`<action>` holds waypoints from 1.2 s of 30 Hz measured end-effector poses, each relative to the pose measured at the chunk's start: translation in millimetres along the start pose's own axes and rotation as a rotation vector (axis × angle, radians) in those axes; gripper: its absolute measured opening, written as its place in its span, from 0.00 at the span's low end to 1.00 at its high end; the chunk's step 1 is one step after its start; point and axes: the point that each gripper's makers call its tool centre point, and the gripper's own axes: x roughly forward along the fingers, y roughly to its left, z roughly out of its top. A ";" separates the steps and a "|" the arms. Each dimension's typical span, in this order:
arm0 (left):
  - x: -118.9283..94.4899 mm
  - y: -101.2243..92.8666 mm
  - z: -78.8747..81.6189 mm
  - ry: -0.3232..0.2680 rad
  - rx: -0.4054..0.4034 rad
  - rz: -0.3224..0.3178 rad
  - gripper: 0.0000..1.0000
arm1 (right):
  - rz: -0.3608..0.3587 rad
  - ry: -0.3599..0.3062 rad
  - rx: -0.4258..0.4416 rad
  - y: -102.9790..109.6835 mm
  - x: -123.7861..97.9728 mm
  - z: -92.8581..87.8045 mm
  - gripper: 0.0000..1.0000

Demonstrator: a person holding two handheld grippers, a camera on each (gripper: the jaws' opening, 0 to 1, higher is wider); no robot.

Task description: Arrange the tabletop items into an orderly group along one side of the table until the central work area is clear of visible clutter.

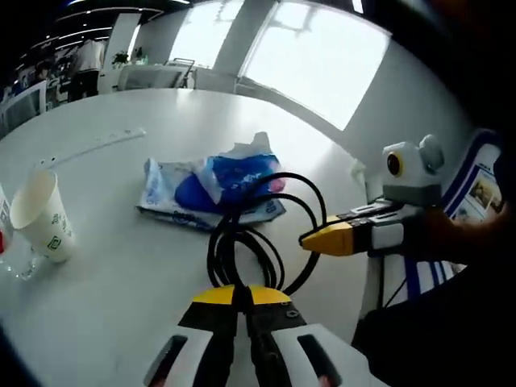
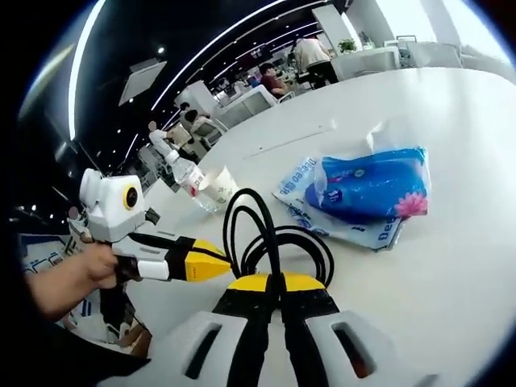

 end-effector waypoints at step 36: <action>40.2 -17.2 1.6 0.019 0.024 -0.058 0.12 | -0.172 0.035 0.025 -65.4 -23.6 -31.7 0.06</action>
